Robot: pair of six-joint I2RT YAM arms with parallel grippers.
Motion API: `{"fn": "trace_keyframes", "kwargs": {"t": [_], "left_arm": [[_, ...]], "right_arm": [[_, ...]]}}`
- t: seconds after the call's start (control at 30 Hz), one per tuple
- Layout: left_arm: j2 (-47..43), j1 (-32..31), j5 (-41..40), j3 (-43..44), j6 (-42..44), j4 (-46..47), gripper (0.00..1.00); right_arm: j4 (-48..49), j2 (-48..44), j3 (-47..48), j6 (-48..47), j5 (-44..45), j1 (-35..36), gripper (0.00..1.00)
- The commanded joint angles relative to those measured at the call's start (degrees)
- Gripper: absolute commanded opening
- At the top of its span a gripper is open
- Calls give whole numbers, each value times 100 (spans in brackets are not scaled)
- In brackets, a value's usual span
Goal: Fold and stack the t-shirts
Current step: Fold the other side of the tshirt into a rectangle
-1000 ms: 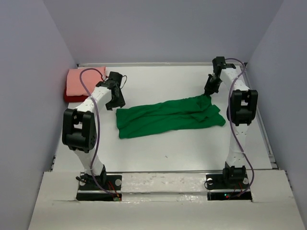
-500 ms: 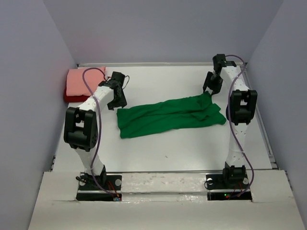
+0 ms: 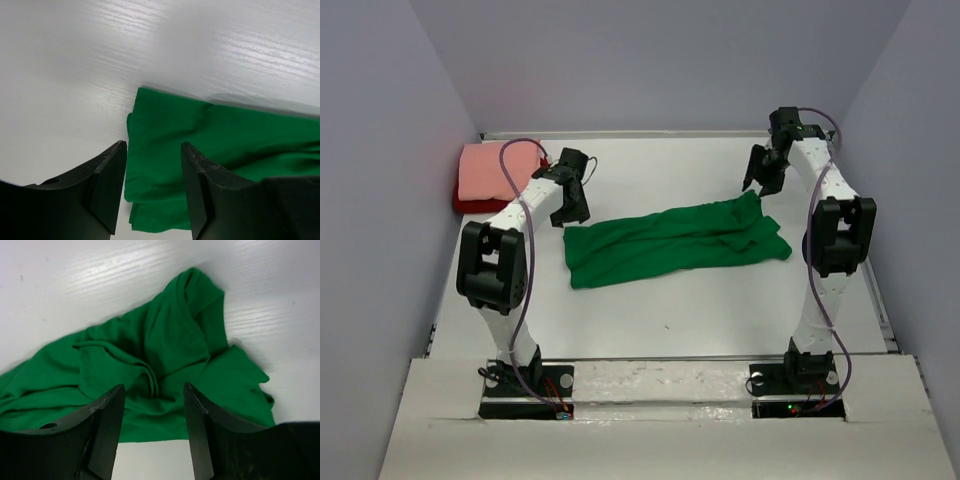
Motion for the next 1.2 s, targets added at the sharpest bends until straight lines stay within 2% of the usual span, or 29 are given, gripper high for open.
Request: {"fn": "trace_keyframes", "kwargs": {"t": [0.0,0.1,0.2,0.33,0.8,1.17], "left_arm": [[143,-12,91,210,108,-108,55],[214,-12,47,368,109,-151,55],[302,-3,38,614,82,-248,55],[276,-3,134,851,56,-301,55],[91,-3,135,737,91,-292,55],[135,-3,117,825,144,-310,55]], "right_arm": [[268,-268,-590,-103,-316,195,56],[322,-269,-872,-182,-693,327,56],[322,-111,-873,-253,-615,389,56],[102,223,-460,-349,-641,389,56],[-355,1102,709,-455,-870,441,56],[-232,865,341,-385,-721,609,56]]}}
